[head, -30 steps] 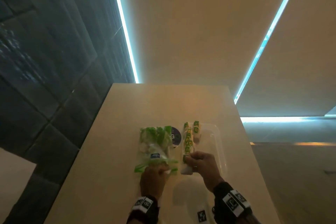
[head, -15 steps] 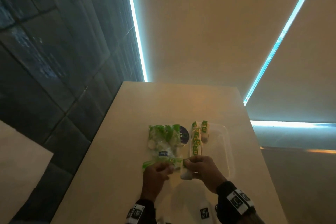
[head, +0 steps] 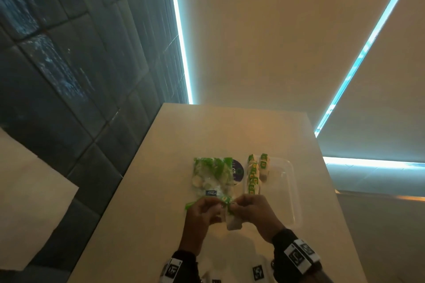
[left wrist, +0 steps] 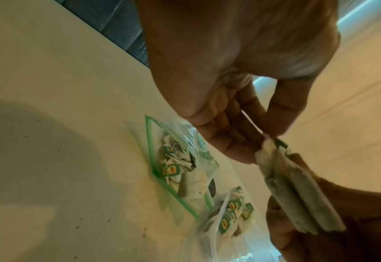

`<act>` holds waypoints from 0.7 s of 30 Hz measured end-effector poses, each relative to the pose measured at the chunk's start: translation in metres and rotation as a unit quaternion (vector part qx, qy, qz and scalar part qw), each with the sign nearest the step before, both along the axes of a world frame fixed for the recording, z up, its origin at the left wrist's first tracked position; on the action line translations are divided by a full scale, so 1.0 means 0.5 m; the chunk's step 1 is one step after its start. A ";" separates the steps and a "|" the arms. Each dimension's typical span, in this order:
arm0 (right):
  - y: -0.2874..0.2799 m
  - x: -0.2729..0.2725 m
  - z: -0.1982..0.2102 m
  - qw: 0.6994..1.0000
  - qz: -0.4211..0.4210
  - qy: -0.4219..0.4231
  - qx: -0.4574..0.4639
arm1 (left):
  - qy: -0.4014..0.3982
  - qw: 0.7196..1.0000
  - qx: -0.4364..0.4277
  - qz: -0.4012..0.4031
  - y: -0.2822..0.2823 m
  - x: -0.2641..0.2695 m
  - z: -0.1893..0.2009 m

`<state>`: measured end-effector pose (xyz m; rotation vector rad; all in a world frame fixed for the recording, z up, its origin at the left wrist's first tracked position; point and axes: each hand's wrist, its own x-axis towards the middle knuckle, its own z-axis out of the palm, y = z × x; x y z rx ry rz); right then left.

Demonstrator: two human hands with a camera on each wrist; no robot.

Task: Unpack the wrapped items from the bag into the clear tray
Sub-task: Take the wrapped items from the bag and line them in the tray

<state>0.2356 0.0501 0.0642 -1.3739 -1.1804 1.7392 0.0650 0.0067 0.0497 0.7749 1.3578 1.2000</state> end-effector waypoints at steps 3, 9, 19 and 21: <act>-0.003 0.003 0.000 0.999 0.011 -0.020 0.032 | -0.011 1.000 -0.010 0.022 0.009 0.006 0.010; -0.006 0.003 0.003 0.998 0.031 -0.023 0.057 | 0.035 0.998 -0.012 0.045 0.021 0.014 0.020; 0.007 0.005 0.021 0.997 0.032 -0.008 0.064 | 0.090 0.995 -0.007 0.052 0.035 0.010 0.025; 0.010 0.000 0.025 0.996 0.037 -0.018 0.075 | 0.094 0.995 -0.012 0.043 0.037 0.013 0.022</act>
